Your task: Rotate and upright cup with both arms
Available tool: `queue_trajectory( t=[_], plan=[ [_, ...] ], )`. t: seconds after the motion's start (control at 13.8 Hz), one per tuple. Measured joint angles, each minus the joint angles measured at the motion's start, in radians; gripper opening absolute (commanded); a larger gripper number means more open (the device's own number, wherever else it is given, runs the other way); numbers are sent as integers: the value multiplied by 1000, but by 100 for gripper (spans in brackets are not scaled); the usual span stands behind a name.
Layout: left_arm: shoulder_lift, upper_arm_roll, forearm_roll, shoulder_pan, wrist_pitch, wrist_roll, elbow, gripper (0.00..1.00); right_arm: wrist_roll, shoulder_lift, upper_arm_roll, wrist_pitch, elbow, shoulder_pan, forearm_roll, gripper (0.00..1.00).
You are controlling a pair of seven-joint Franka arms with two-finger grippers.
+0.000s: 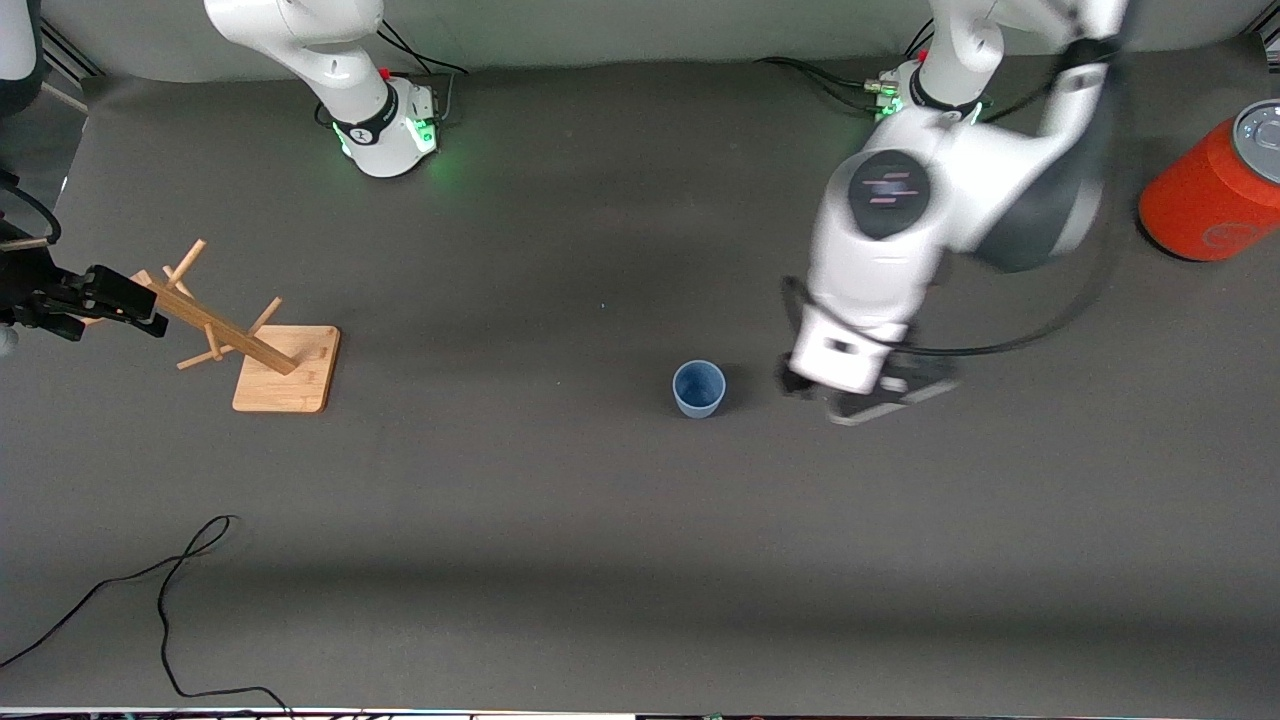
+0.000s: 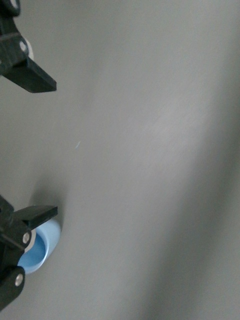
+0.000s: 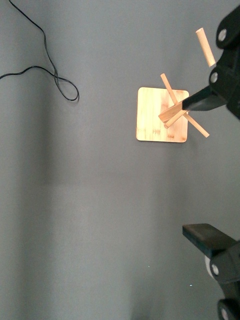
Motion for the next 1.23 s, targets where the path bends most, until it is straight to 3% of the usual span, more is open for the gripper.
queue_trajectory(
  t=[0.29,0.51,0.87,1.09,1.23],
  plan=[
    [-60,4,-13,219,-14,309,0,100,0,0,0,0,0,0,0,100],
    [-92,10,-62,315,-17,446,-11,100,0,0,0,0,0,0,0,100],
    [-189,221,-100,197,-87,579,-60,100,0,0,0,0,0,0,0,100],
    [-271,225,-118,195,-88,583,-149,100,0,0,0,0,0,0,0,100],
    [-305,181,-149,244,-73,583,-199,100,0,0,0,0,0,0,0,100]
  ],
)
